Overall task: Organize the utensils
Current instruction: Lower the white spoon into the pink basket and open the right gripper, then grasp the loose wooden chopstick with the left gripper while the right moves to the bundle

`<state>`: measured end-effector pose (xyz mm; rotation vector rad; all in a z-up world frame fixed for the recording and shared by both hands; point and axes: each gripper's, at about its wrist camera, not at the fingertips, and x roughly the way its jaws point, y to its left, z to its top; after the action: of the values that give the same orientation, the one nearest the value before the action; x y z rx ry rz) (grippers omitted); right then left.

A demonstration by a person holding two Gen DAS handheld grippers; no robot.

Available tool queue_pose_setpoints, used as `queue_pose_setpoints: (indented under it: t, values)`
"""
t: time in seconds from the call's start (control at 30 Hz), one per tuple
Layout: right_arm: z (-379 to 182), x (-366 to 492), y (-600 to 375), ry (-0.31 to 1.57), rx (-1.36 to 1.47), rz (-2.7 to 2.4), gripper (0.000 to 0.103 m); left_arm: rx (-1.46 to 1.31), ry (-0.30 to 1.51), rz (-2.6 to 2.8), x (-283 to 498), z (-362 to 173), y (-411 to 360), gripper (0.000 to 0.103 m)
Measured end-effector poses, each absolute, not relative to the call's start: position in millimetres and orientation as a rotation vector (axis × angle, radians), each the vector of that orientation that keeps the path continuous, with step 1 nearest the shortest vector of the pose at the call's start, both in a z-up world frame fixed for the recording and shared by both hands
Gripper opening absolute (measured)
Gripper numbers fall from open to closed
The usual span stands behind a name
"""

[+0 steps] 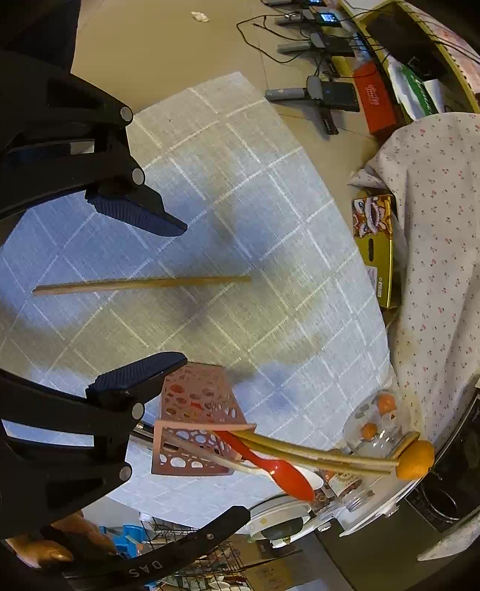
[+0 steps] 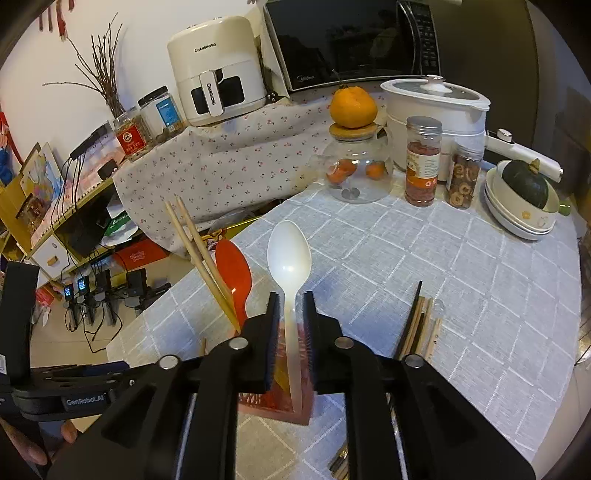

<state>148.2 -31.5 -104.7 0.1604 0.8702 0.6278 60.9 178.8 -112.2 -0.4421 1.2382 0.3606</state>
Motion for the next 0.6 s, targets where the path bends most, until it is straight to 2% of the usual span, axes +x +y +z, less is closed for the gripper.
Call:
queue_pose_setpoints:
  t: [0.13,0.2,0.27,0.33,0.43,0.6]
  values:
    - [-92.4,143.5,-48.1,0.876,0.164,0.618,0.019,-0.426,1.22,0.353,60.5,-105.2,172.9,0.062]
    - [-85.9,140.4,-60.4,0.883,0.173,0.608,0.026,-0.415,1.197,0.343,59.0,-97.9,168.8,0.062]
    - [-81.3,138.1,-75.0,0.899,0.168,0.574,0.039,-0.396,1.169,0.326,57.3,-89.1,162.1,0.062]
    - [-81.0,137.5,-88.6,0.93,0.177,0.55,0.044,-0.363,1.136,0.289,56.0,-78.5,151.2,0.062]
    - [-98.1,138.7,-110.9,1.059,0.206,0.499,0.057,-0.344,1.13,0.236,55.1,-73.7,136.3,0.062]
    - [-166.5,138.1,-130.5,1.371,0.234,0.424,0.059,-0.395,1.246,0.23,53.1,-106.5,133.9,0.062]
